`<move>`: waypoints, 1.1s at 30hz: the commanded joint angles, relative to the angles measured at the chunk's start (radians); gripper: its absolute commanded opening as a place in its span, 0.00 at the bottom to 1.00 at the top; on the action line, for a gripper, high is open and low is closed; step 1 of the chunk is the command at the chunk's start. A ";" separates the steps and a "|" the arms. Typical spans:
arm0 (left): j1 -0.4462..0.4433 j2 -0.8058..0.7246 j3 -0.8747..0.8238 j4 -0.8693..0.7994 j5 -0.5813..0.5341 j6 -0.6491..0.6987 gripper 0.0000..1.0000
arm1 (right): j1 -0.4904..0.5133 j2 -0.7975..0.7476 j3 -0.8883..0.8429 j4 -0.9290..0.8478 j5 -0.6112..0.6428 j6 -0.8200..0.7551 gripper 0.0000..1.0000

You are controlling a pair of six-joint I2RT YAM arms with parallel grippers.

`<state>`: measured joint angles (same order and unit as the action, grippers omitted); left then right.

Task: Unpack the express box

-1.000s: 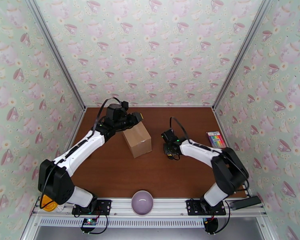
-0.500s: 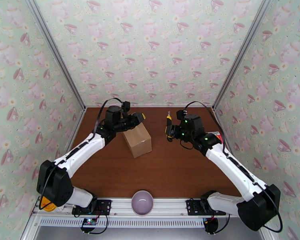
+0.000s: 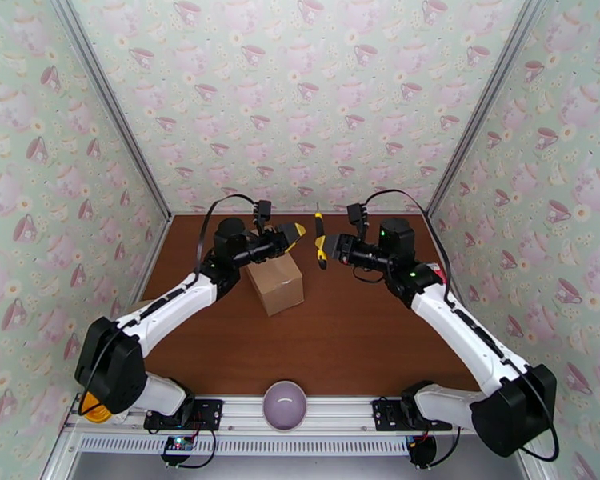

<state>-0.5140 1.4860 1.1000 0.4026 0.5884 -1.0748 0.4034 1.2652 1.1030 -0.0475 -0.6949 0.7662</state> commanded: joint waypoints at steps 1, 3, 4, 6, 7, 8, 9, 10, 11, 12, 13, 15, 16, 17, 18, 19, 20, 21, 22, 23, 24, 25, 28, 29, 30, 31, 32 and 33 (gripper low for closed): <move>-0.004 0.013 -0.024 0.180 0.044 -0.063 0.58 | -0.005 0.023 -0.012 0.164 -0.100 0.102 0.16; -0.004 0.014 -0.025 0.215 0.055 -0.070 0.60 | -0.005 0.033 -0.017 0.197 -0.111 0.128 0.16; -0.004 0.015 -0.023 0.225 0.059 -0.072 0.60 | -0.005 0.040 -0.019 0.214 -0.121 0.140 0.16; -0.005 0.018 -0.015 0.225 0.063 -0.071 0.61 | -0.005 0.051 -0.024 0.254 -0.137 0.170 0.16; -0.004 0.022 -0.010 0.225 0.063 -0.070 0.61 | -0.005 0.058 -0.029 0.284 -0.149 0.190 0.16; -0.005 0.026 -0.005 0.229 0.063 -0.070 0.62 | -0.005 0.061 -0.031 0.301 -0.155 0.203 0.16; -0.004 0.032 -0.001 0.234 0.064 -0.071 0.62 | -0.005 0.065 -0.034 0.312 -0.161 0.211 0.16; -0.005 0.038 0.004 0.241 0.065 -0.073 0.62 | -0.005 0.069 -0.035 0.327 -0.167 0.221 0.16; -0.005 0.046 0.011 0.246 0.066 -0.075 0.62 | -0.005 0.070 -0.036 0.335 -0.173 0.229 0.16; -0.004 0.055 0.017 0.247 0.068 -0.077 0.62 | -0.004 0.071 -0.037 0.340 -0.177 0.233 0.16; -0.006 0.064 0.024 0.253 0.069 -0.081 0.62 | -0.005 0.072 -0.036 0.343 -0.183 0.235 0.15; -0.006 0.084 0.034 0.276 0.074 -0.092 0.63 | -0.005 0.074 -0.041 0.358 -0.190 0.247 0.16; -0.007 0.095 0.043 0.284 0.076 -0.098 0.63 | -0.005 0.075 -0.043 0.363 -0.197 0.250 0.16; -0.008 0.104 0.048 0.294 0.080 -0.103 0.63 | -0.005 0.078 -0.043 0.367 -0.202 0.256 0.16; -0.008 0.113 0.055 0.302 0.082 -0.108 0.63 | -0.005 0.081 -0.042 0.369 -0.206 0.258 0.16; -0.009 0.122 0.062 0.310 0.083 -0.112 0.63 | -0.005 0.083 -0.044 0.371 -0.209 0.261 0.16; -0.009 0.127 0.067 0.315 0.086 -0.114 0.63 | -0.005 0.085 -0.048 0.374 -0.208 0.267 0.15; -0.009 0.131 0.070 0.319 0.089 -0.114 0.63 | -0.004 0.085 -0.050 0.376 -0.208 0.269 0.15; -0.009 0.132 0.076 0.322 0.089 -0.116 0.62 | -0.005 0.089 -0.053 0.378 -0.208 0.270 0.15; -0.009 0.133 0.077 0.321 0.090 -0.113 0.63 | -0.005 0.090 -0.054 0.379 -0.208 0.271 0.15; -0.008 0.134 0.080 0.319 0.091 -0.109 0.63 | -0.005 0.091 -0.056 0.378 -0.206 0.271 0.15; -0.009 0.132 0.082 0.313 0.091 -0.106 0.63 | -0.005 0.092 -0.057 0.377 -0.204 0.273 0.14; -0.009 0.131 0.095 0.280 0.092 -0.083 0.63 | -0.005 0.100 -0.057 0.376 -0.209 0.274 0.13; -0.008 0.130 0.101 0.267 0.092 -0.076 0.63 | -0.005 0.103 -0.055 0.375 -0.213 0.274 0.13; -0.009 0.131 0.108 0.253 0.093 -0.067 0.63 | -0.005 0.106 -0.054 0.376 -0.216 0.274 0.13; -0.010 0.134 0.116 0.241 0.094 -0.059 0.62 | -0.005 0.109 -0.054 0.374 -0.220 0.273 0.13; -0.009 0.137 0.122 0.230 0.097 -0.054 0.62 | -0.005 0.111 -0.053 0.374 -0.220 0.274 0.13; -0.009 0.142 0.129 0.222 0.099 -0.049 0.62 | -0.005 0.111 -0.052 0.374 -0.221 0.274 0.13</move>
<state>-0.5190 1.6096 1.1839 0.6514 0.6609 -1.1614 0.3981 1.3682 1.0534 0.3016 -0.8917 1.0290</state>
